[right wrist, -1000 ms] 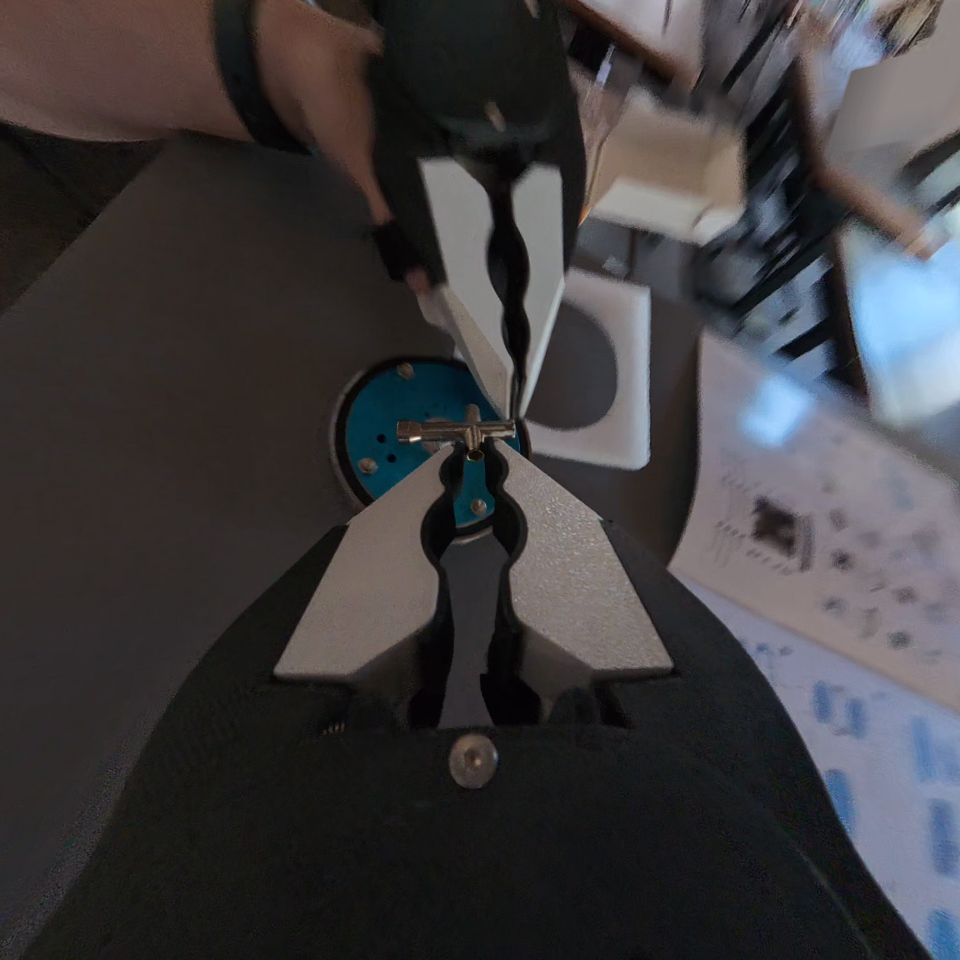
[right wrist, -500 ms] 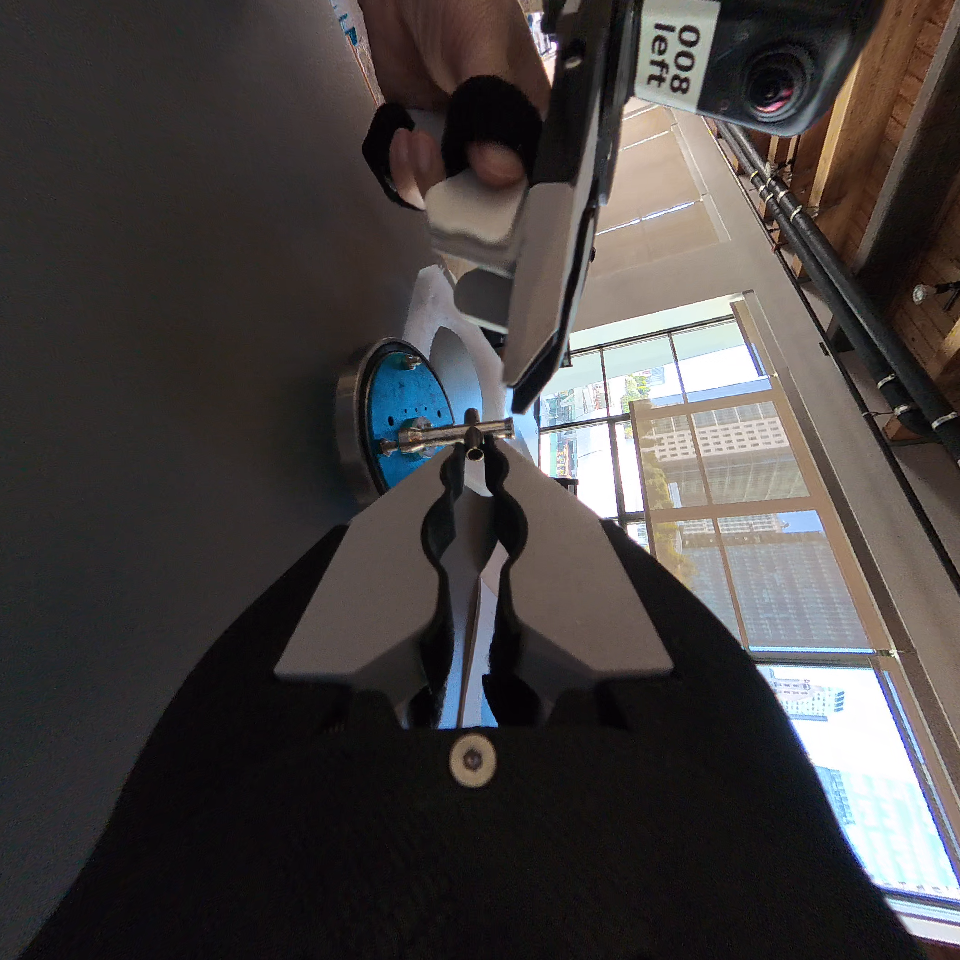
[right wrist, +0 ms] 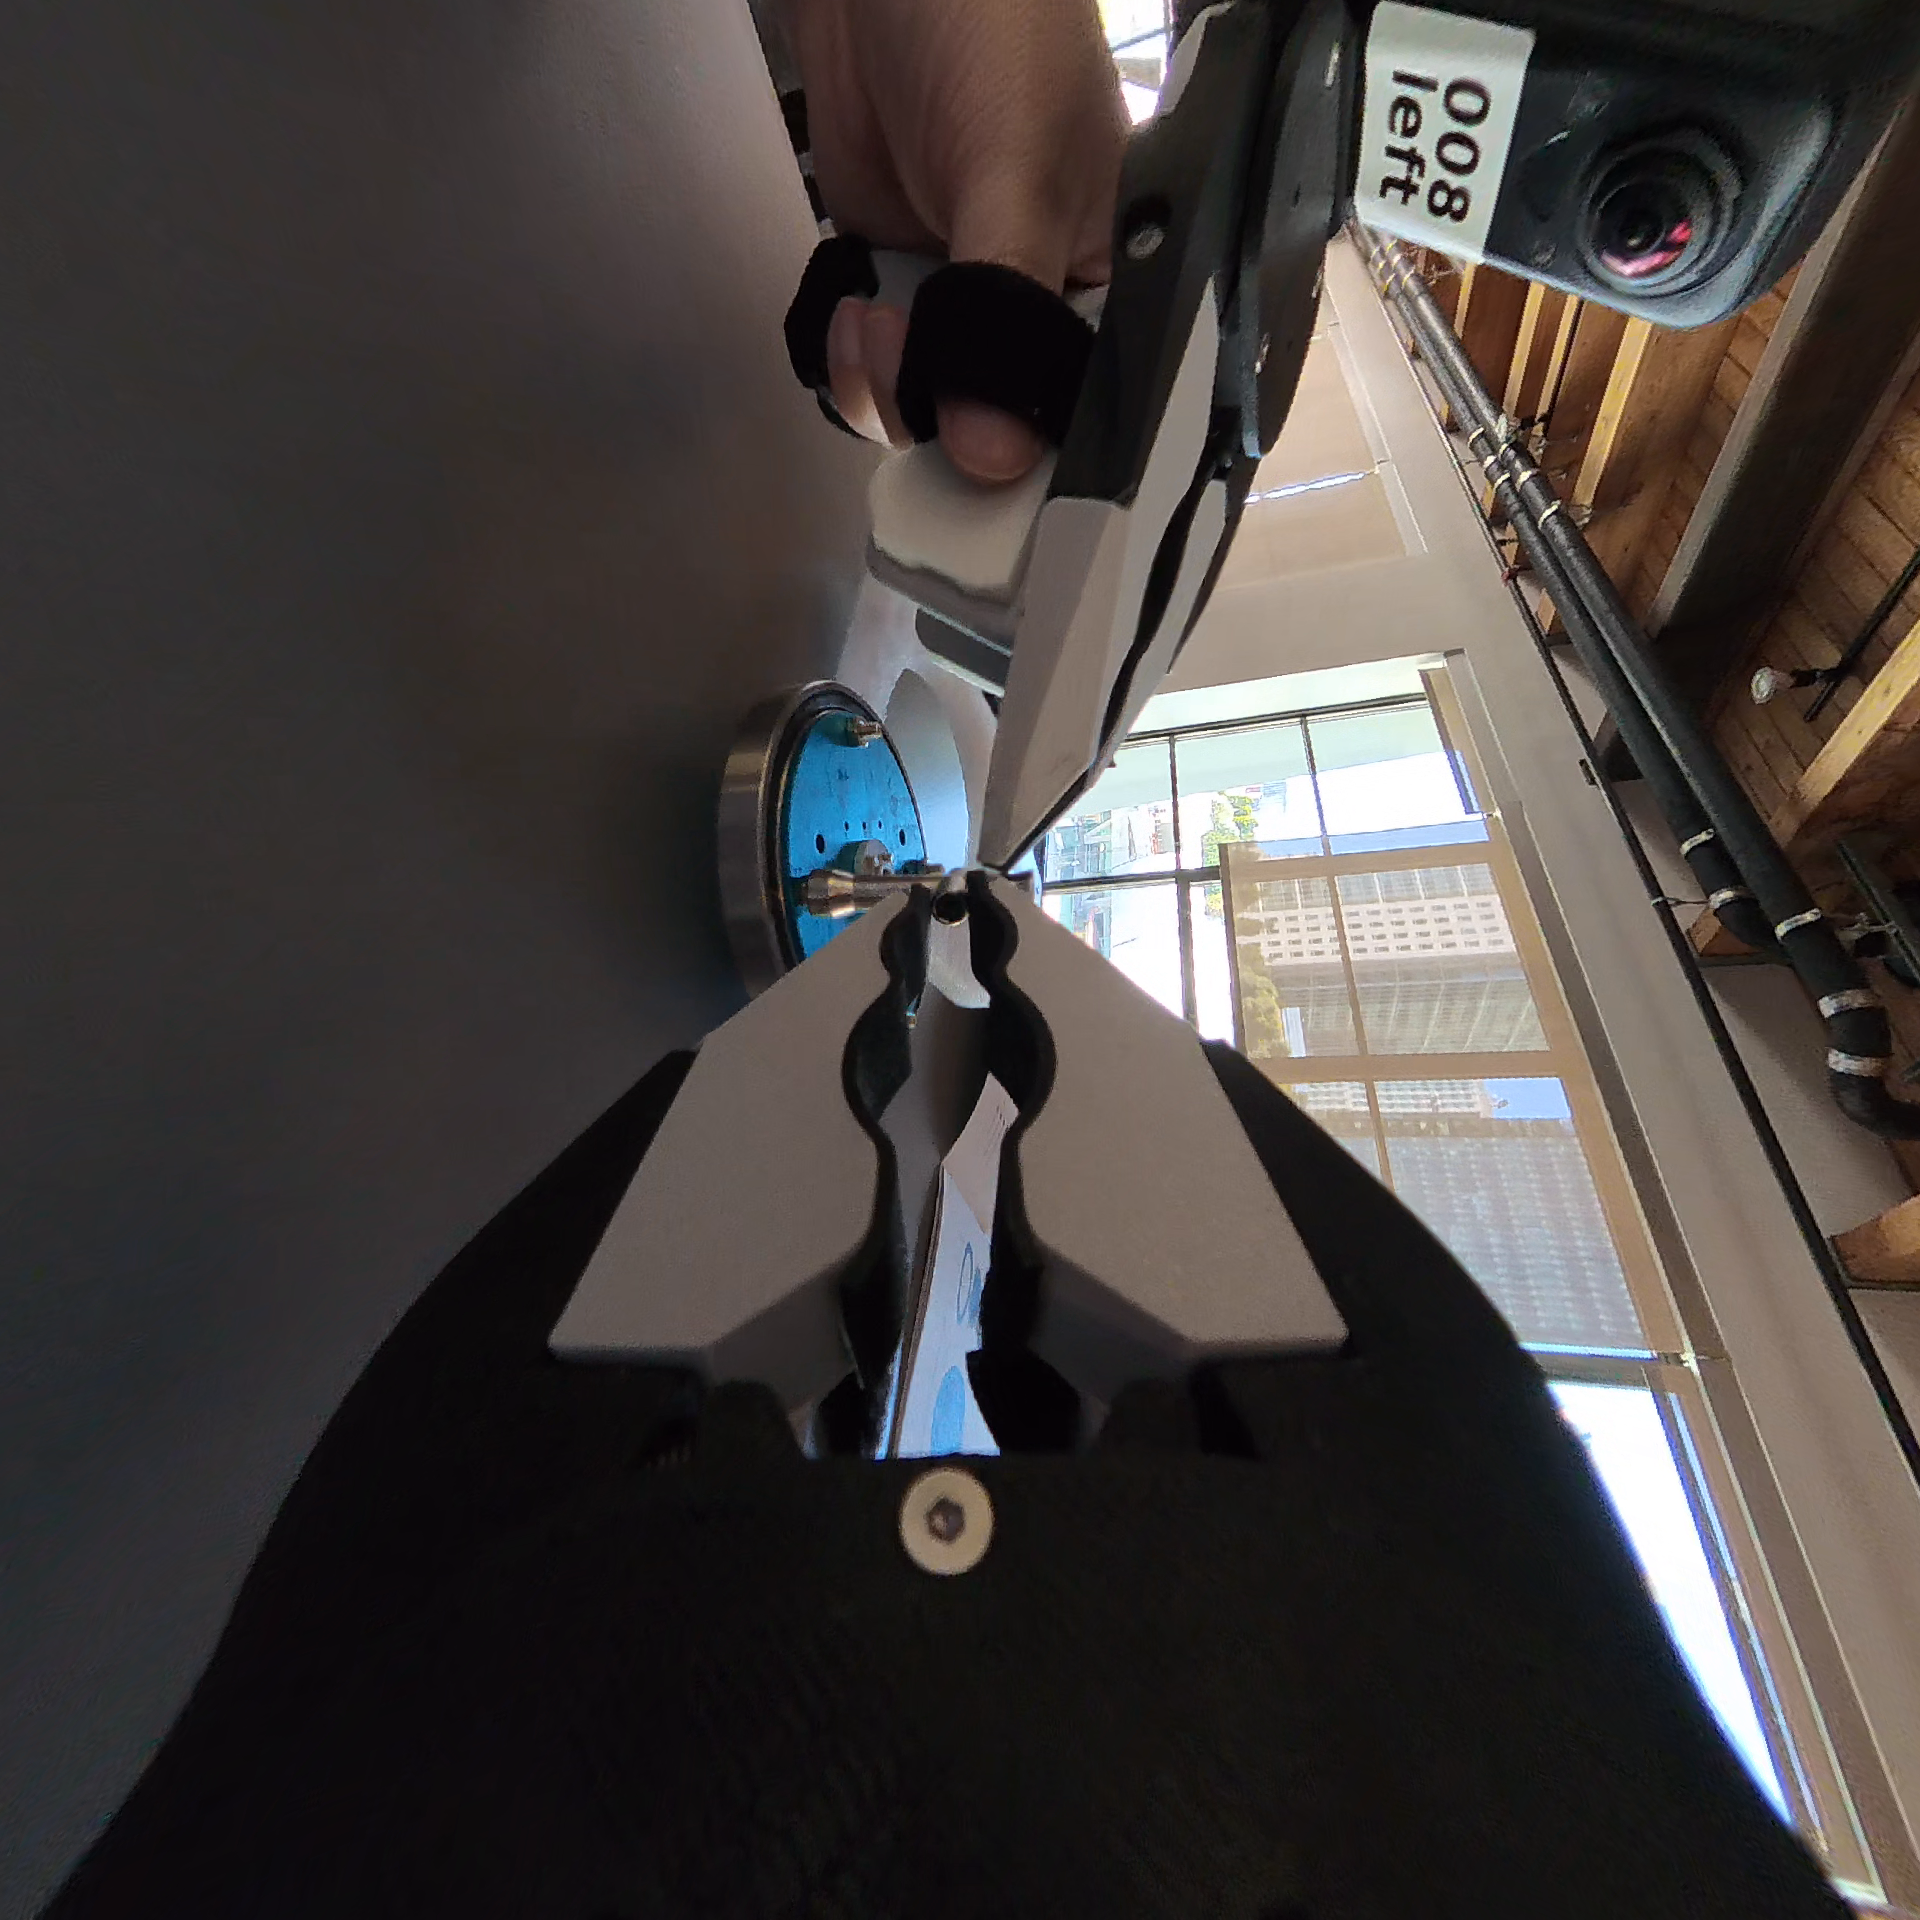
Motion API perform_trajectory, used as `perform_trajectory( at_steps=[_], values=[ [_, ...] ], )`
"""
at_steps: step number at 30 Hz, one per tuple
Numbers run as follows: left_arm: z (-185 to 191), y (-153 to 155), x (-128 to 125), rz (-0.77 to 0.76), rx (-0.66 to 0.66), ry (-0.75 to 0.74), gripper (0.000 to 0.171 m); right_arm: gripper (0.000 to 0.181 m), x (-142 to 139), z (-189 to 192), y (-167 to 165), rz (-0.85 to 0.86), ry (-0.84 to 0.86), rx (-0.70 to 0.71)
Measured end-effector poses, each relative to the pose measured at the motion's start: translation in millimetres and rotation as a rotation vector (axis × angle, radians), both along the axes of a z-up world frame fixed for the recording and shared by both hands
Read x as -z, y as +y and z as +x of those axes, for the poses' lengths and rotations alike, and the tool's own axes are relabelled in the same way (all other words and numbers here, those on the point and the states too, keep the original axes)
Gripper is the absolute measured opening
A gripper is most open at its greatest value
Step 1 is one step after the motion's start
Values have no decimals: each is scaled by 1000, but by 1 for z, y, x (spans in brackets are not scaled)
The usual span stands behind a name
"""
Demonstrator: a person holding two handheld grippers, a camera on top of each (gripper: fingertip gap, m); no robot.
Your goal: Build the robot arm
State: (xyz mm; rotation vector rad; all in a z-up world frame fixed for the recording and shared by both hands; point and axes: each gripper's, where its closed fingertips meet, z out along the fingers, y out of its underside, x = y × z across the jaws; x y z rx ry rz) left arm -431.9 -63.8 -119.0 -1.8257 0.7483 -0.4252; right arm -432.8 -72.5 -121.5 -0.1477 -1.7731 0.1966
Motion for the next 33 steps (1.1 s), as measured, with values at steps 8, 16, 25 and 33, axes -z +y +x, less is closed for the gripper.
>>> perform_trajectory(
  at_steps=[8, 16, 25, 33],
  values=[
    [4, 0, 1, 17, 32, -49, 15, 5, 2, 4, -9, 0, -11, -41],
    [0, -3, 5, 52, 159, 86, 7, 5, 4, 3, -8, -19, -74, -43],
    [-5, -1, 6, 24, 125, 23, 20, 14, -3, 8, -18, -111, -148, -107],
    [-13, -13, 17, -6, 41, 133, 19, 28, -19, 13, -14, -79, -434, -176]
  ],
)
